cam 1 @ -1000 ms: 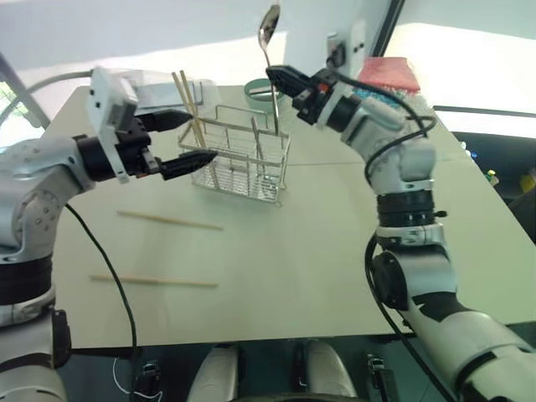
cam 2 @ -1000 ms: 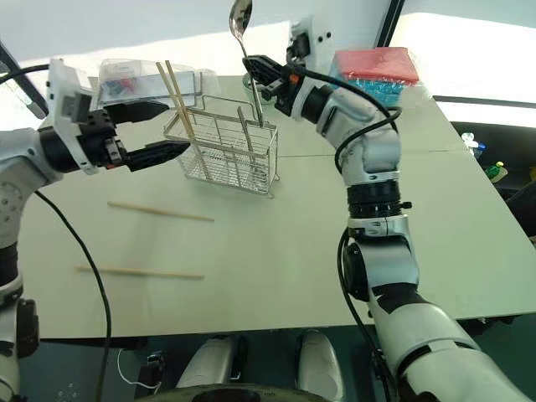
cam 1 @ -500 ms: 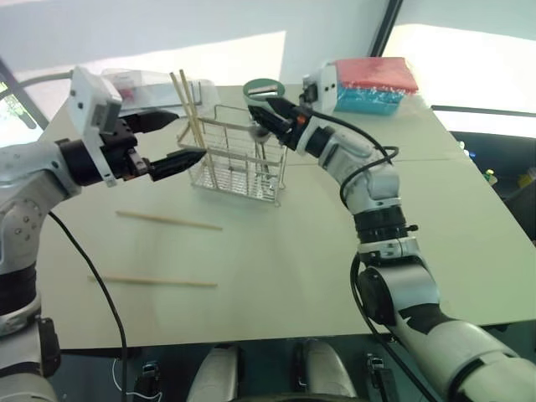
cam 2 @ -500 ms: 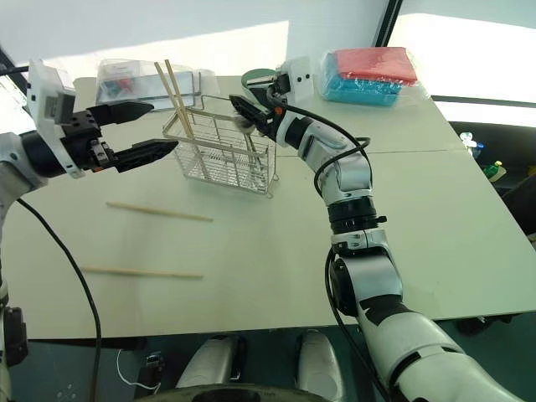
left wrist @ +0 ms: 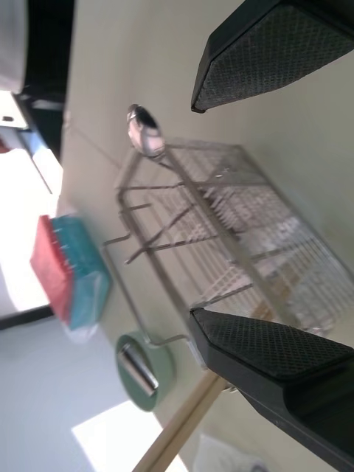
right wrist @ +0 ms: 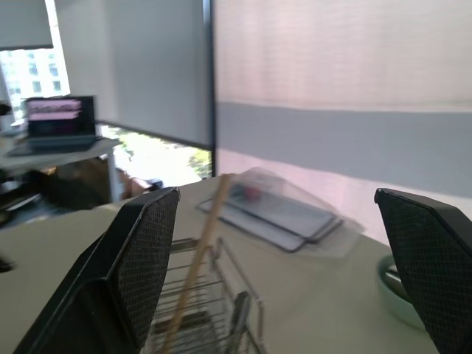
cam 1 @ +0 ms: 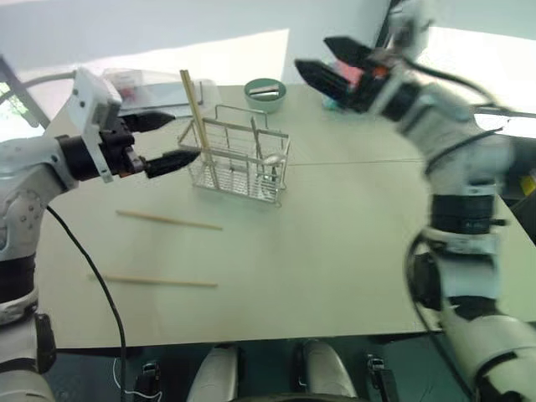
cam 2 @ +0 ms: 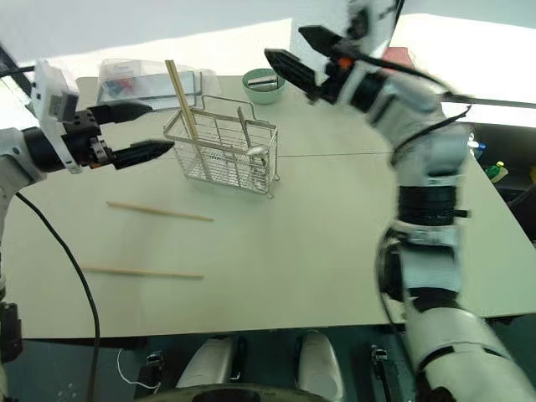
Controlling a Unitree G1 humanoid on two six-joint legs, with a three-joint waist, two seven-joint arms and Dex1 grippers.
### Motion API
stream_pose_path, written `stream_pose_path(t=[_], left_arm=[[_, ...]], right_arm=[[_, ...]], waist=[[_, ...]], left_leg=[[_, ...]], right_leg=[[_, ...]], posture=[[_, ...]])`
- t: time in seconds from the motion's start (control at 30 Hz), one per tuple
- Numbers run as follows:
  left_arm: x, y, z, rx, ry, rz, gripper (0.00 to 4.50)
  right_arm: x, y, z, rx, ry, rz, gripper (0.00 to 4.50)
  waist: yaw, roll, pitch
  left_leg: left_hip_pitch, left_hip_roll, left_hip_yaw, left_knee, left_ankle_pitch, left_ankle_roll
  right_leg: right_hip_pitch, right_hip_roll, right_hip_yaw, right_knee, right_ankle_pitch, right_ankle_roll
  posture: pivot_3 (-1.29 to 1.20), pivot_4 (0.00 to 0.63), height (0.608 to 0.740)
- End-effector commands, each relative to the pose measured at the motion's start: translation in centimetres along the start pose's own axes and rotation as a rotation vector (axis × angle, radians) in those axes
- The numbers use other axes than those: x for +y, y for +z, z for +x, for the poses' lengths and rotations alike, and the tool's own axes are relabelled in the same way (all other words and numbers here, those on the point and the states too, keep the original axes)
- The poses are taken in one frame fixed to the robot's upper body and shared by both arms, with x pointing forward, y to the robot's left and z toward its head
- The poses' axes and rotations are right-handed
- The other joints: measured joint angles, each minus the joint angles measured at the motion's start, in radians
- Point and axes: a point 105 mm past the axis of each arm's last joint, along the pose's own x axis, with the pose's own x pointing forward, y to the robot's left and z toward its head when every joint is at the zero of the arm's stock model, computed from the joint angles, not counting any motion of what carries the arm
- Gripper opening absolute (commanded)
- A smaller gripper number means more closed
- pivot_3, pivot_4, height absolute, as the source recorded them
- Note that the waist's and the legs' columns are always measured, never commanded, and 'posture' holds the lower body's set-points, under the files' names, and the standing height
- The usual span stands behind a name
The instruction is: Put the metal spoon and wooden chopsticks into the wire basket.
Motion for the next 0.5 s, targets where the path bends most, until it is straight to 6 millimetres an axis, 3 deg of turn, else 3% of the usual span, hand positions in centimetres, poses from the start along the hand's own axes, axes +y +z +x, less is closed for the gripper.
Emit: stream_pose_path(t=[0.03, 0.27, 0.37, 0.5], left_arm=[[0.3, -1.6, -1.1, 0.111, -0.051, 0.100, 4.50], [1.1, -6.9, -3.4, 0.372, -0.187, 0.227, 4.50], [1.4, -9.0, -3.1, 0.446, -0.249, 0.288, 4.50], [2.0, -10.5, -1.7, 0.478, -0.298, 0.330, 4.50]], right_arm=[[3.7, 0.6, -2.0, 0.037, 0.242, -0.028, 4.39], [7.9, -4.4, -6.7, 0.286, 0.407, 0.054, 4.39], [8.2, -6.1, -7.7, 0.344, 0.367, 0.066, 4.39], [8.5, -6.8, -8.5, 0.355, 0.304, 0.091, 4.39]], waist=[[-0.003, -0.001, 0.000], [0.003, -0.001, 0.000], [0.009, -0.002, -0.001], [0.025, -0.003, -0.001]], left_leg=[[0.000, 0.001, 0.000, 0.000, -0.001, 0.001], [0.001, 0.004, 0.006, 0.001, -0.002, 0.004], [0.000, 0.004, 0.006, 0.001, -0.002, 0.004], [-0.001, 0.002, 0.006, 0.002, -0.002, 0.004]], right_leg=[[0.000, 0.000, 0.000, 0.000, 0.000, 0.000], [0.000, -0.003, 0.000, -0.005, 0.000, 0.000], [0.000, -0.004, -0.001, -0.007, 0.000, 0.000], [0.001, -0.005, -0.001, -0.011, 0.000, 0.000]], posture=[[0.00, 0.150, 0.667], [0.00, 0.150, 0.667], [0.00, 0.150, 0.667], [0.00, 0.150, 0.667]])
